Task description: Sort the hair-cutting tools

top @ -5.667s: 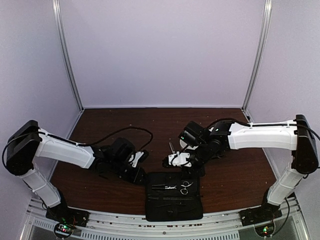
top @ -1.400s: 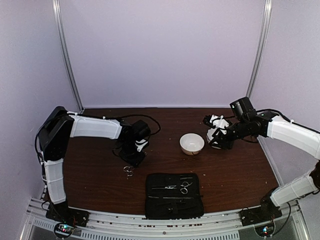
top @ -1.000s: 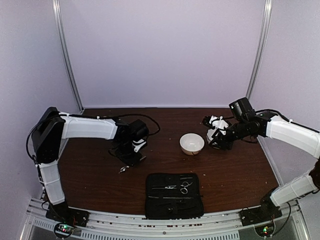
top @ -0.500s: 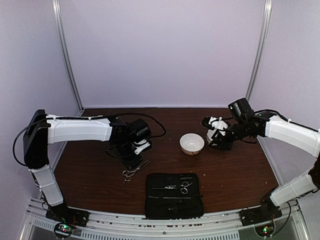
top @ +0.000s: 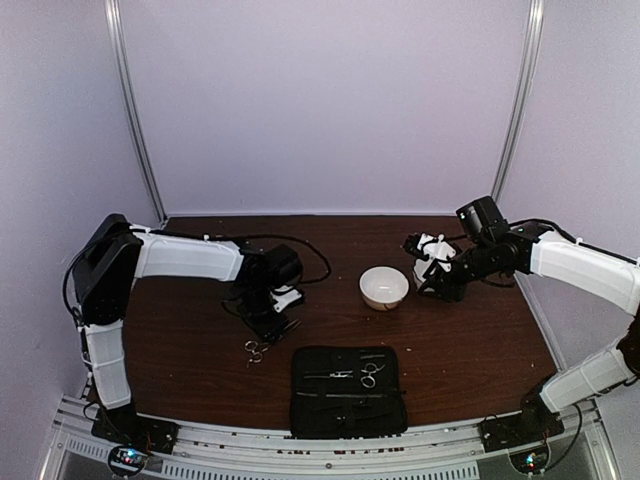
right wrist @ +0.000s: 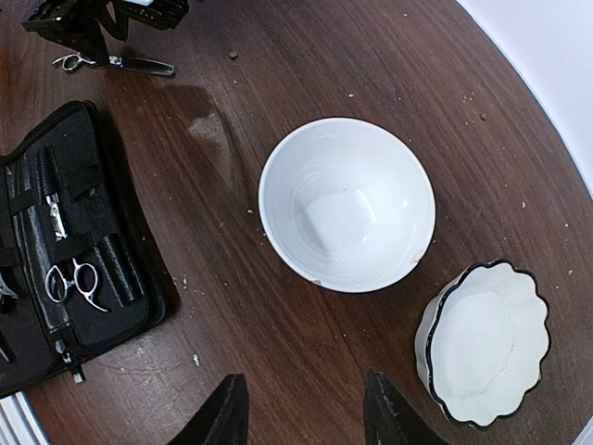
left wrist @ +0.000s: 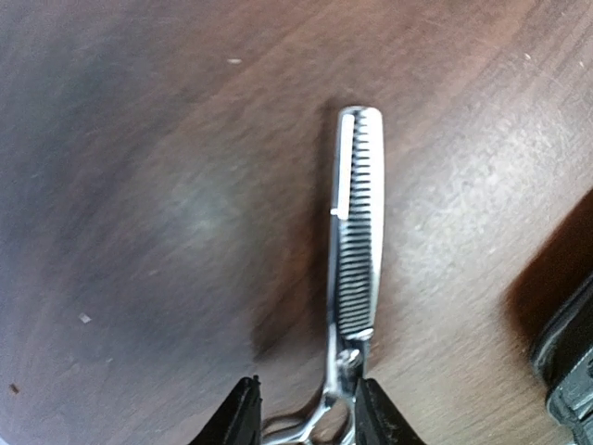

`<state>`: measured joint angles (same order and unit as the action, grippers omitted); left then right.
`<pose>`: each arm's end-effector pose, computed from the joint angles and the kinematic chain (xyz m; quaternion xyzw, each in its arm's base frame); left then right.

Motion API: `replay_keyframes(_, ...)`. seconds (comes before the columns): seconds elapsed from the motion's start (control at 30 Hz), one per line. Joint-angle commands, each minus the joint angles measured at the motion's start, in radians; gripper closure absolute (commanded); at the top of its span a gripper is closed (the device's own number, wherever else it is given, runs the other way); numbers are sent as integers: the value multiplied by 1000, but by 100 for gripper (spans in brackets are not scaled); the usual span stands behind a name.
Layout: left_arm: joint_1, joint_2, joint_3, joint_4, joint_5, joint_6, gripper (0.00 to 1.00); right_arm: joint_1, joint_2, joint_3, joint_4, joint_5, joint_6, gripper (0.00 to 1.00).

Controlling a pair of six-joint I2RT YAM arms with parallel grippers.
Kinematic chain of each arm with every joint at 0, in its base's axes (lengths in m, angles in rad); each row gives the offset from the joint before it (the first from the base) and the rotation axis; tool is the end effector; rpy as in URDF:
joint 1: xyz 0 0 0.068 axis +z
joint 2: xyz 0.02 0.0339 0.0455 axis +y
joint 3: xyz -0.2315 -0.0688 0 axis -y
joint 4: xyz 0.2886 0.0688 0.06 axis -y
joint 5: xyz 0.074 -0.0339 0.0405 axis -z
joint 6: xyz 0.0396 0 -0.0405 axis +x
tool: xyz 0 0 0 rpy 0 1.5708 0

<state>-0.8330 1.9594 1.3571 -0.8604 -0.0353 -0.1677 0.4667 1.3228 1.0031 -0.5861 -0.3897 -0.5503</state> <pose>0.2646 -0.2890 0.1008 0.3251 0.9440 -0.0104 0.0558 0.2828 0.1593 0.2171 -0.5067 0.7792 0.1695 0.3276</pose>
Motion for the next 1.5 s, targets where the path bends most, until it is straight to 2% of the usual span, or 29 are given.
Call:
replay_keyframes(0.0, 3, 27, 35, 36, 54, 18, 62, 6, -14, 6, 0, -3, -3, 55)
replay_keyframes(0.3, 2, 74, 44, 33, 18, 5, 71, 6, -1, 8, -1, -9, -5, 55)
replay_keyframes(0.43, 2, 88, 46, 23, 8, -2, 81, 6, 3, 9, -1, -9, -7, 55)
replay_keyframes(0.57, -1, 71, 43, -1, 0, -5, 96, 6, 5, 9, -2, -8, -7, 55)
replay_keyframes(0.63, -2, 34, 33, -6, -8, -8, 98, 6, 7, 9, -1, -8, -7, 55)
replay_keyframes(0.8, -37, -78, 28, -45, -58, 7, 100, 6, 16, 11, -1, -11, -7, 55)
replay_keyframes(0.97, -127, -132, 64, -123, -89, 68, 100, 7, 23, 12, -4, -15, -9, 55)
replay_keyframes(1.2, -199, -88, 164, -268, -120, 149, 100, 7, 22, 13, -8, -17, -12, 55)
replay_keyframes(1.47, -263, -25, 196, -327, -121, 250, 100, 7, 16, 14, -9, -17, -12, 55)
